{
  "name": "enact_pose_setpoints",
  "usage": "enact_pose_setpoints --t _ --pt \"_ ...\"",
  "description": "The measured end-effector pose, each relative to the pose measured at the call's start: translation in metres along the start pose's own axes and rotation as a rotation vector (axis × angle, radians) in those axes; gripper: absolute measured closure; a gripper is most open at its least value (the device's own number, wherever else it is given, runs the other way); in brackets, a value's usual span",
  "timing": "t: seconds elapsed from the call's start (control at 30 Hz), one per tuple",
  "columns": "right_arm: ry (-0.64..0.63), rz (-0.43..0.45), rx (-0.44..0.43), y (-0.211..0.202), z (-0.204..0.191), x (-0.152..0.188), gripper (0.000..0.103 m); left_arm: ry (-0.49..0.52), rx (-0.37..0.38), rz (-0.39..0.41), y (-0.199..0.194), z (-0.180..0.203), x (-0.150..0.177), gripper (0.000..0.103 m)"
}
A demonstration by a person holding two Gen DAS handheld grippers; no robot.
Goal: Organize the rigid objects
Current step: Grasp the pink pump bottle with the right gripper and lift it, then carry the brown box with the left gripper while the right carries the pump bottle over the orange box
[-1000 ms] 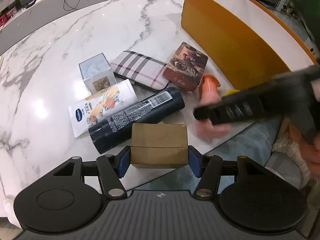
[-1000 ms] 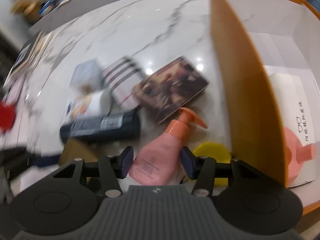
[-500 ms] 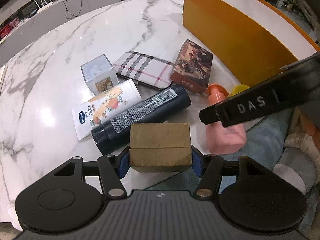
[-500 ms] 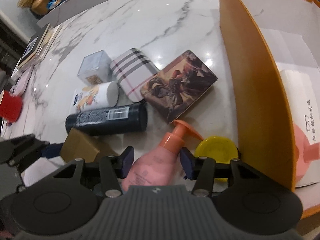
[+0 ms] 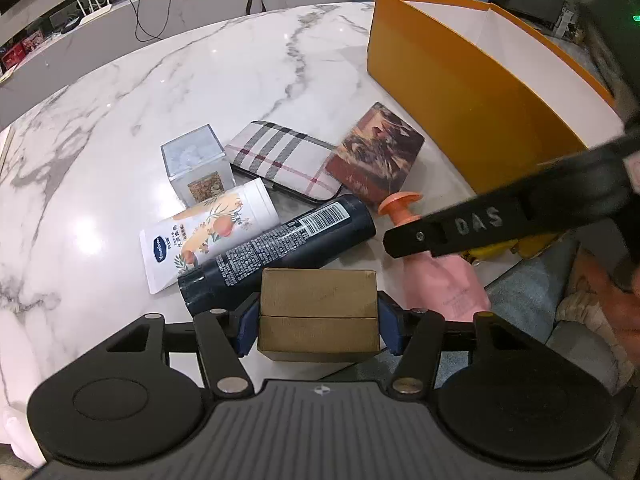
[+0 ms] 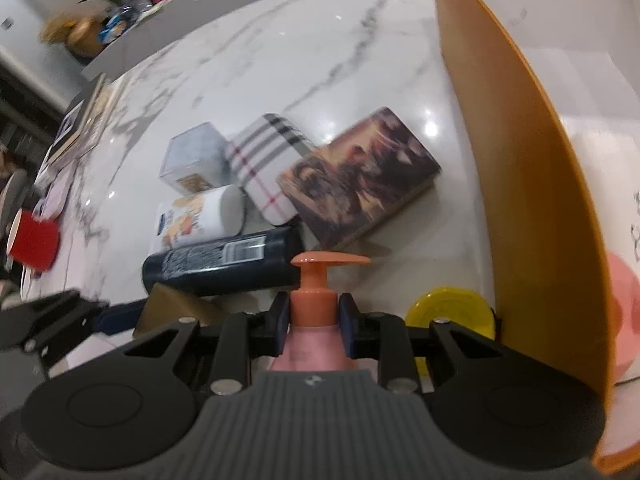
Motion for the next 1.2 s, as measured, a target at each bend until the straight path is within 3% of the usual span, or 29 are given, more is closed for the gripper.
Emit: enact_pose_setpoints --t 0.33,0.53,0.87,1.2 --pt "-0.179 0.094 -0.006 -0.036 -0.019 0.023 0.078 -0.024 -0.021 0.005 -0.005 -0.002 0.003 0.036" --pt "-0.216 0.148 -0.043 -0.06 -0.02 0.03 0.078 -0.036 -0.04 0.028 -0.021 0.001 -0.001 0.036" --pt "-0.265 0.326 -0.078 -0.123 -0.024 0.024 0.078 -0.023 -0.039 0.135 -0.061 0.02 -0.038 0.036" --pt "-0.232 0.469 -0.061 -0.18 0.008 0.004 0.078 0.021 0.011 0.223 -0.077 0.05 -0.082 0.036"
Point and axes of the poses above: each gripper's, at about its wrist camera, not at the fingertips, and y roughly the way its jaws point, z to its right, x to its underside, the point moved 2 cm from there along y, roughly the way its jaws point, and after that the axes turned 8 degrees about y, right-handed, at the moved point
